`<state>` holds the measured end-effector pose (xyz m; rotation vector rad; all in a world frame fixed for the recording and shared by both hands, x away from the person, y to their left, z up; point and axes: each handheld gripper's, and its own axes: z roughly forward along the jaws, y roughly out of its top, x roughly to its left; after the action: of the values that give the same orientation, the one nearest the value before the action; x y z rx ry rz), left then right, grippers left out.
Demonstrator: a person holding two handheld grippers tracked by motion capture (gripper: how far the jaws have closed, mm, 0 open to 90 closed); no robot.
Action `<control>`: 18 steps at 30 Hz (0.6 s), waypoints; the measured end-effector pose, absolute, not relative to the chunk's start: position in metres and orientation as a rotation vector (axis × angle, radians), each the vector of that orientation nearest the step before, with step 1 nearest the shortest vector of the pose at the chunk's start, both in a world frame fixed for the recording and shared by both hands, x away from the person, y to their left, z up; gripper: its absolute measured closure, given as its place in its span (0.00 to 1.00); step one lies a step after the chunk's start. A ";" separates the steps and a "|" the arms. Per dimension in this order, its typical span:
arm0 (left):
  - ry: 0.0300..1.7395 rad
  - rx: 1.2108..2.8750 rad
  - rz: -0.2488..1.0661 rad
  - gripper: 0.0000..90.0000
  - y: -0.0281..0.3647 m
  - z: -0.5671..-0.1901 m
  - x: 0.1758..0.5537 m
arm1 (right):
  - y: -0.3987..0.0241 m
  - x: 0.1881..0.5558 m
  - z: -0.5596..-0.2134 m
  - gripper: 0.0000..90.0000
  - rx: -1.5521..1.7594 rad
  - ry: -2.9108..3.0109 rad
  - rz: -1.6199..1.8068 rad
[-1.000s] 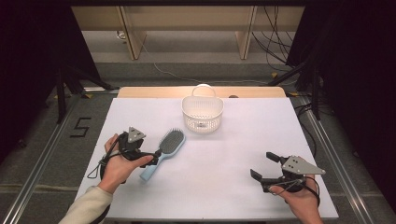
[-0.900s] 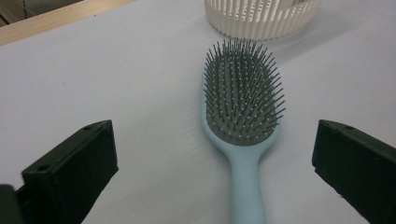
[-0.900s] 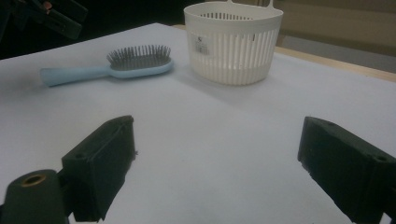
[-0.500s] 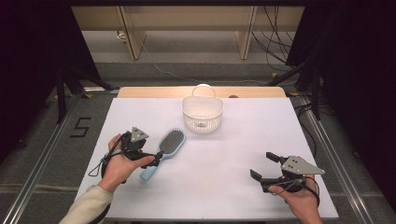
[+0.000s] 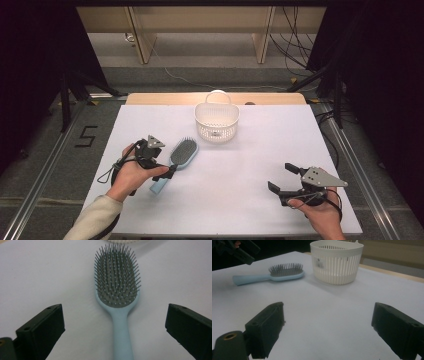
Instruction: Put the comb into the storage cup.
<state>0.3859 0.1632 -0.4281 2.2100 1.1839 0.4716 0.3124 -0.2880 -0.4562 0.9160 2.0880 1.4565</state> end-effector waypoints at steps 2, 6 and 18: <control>1.194 2.228 0.457 0.03 0.161 -0.430 0.386 | -0.288 0.312 -0.456 0.13 0.917 2.089 1.456; 1.200 2.290 0.431 0.05 0.157 -0.432 0.388 | -0.288 0.312 -0.456 0.13 0.917 2.089 1.454; 1.276 2.370 0.398 0.11 0.153 -0.436 0.402 | -0.288 0.312 -0.456 0.13 0.922 2.090 1.452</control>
<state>0.4019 0.1531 -0.4360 2.3699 1.2756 0.3985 0.3124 -0.2881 -0.4563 0.9221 2.0904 1.4519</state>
